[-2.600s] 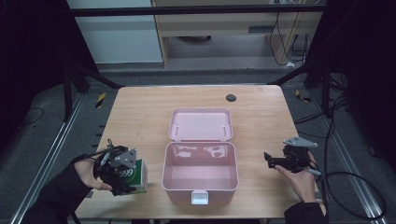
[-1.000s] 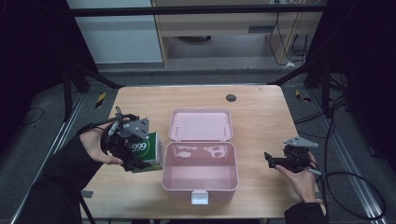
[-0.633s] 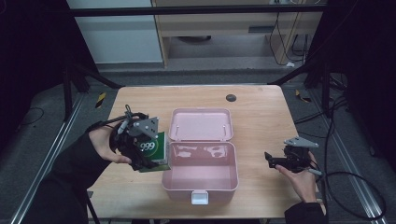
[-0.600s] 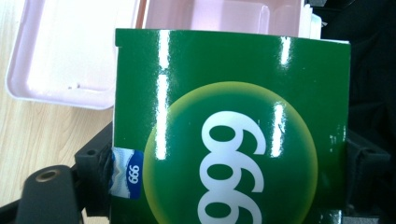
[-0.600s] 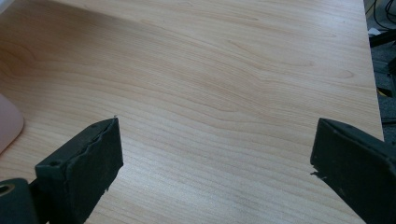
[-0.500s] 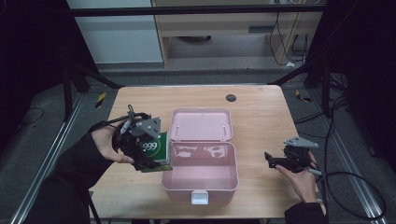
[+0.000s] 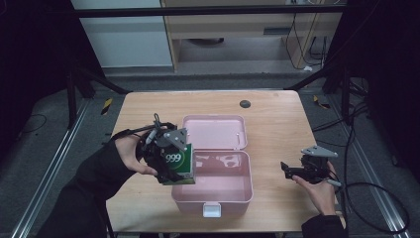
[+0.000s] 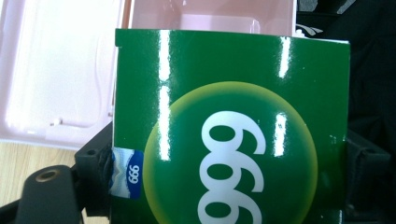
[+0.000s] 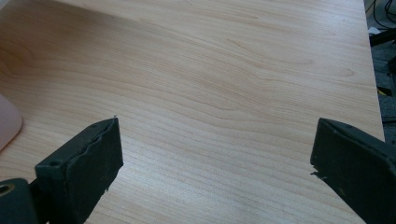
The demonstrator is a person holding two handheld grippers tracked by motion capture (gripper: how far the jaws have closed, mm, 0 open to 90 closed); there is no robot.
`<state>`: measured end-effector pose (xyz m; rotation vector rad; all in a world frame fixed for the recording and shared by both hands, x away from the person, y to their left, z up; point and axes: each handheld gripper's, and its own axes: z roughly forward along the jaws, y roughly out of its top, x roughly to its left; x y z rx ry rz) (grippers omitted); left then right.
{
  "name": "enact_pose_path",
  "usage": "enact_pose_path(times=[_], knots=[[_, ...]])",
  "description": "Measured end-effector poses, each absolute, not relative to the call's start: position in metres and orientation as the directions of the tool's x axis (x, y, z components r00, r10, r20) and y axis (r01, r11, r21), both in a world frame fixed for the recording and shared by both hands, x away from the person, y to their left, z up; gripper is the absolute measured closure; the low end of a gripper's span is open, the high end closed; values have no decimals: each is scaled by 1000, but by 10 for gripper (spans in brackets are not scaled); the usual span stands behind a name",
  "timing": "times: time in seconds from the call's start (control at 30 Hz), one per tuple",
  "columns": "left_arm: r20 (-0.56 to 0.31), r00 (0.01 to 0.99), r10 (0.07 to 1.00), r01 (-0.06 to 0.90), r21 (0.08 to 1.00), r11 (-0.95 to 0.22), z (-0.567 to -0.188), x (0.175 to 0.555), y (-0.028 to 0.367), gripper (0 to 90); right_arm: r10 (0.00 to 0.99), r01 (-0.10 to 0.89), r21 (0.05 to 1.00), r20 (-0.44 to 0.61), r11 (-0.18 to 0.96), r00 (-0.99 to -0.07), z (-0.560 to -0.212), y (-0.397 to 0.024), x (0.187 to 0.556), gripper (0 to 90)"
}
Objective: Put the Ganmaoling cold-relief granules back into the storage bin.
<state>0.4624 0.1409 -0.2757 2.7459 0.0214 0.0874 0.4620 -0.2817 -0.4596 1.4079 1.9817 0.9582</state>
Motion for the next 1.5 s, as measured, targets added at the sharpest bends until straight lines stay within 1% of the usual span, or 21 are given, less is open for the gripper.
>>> enact_pose_path(times=[0.63,0.83,1.17,1.3,1.5], knots=[[35,999,-9,-21,376,-926,-293,471,112,147,946,576,789,-21,214,-323,-461,-283,462,24],[31,999,-23,-32,357,-933,-304,474,103,147,945,574,789,-25,219,-326,-461,-283,462,24],[18,1000,-25,-30,337,-941,-322,477,100,147,945,578,786,-23,219,-327,-462,-283,462,24],[35,999,-28,-38,309,-950,-329,476,99,147,945,581,784,-18,217,-328,-462,-282,462,24],[16,1000,-25,-29,309,-951,-338,477,100,147,944,581,784,-20,219,-329,-462,-282,462,24]])
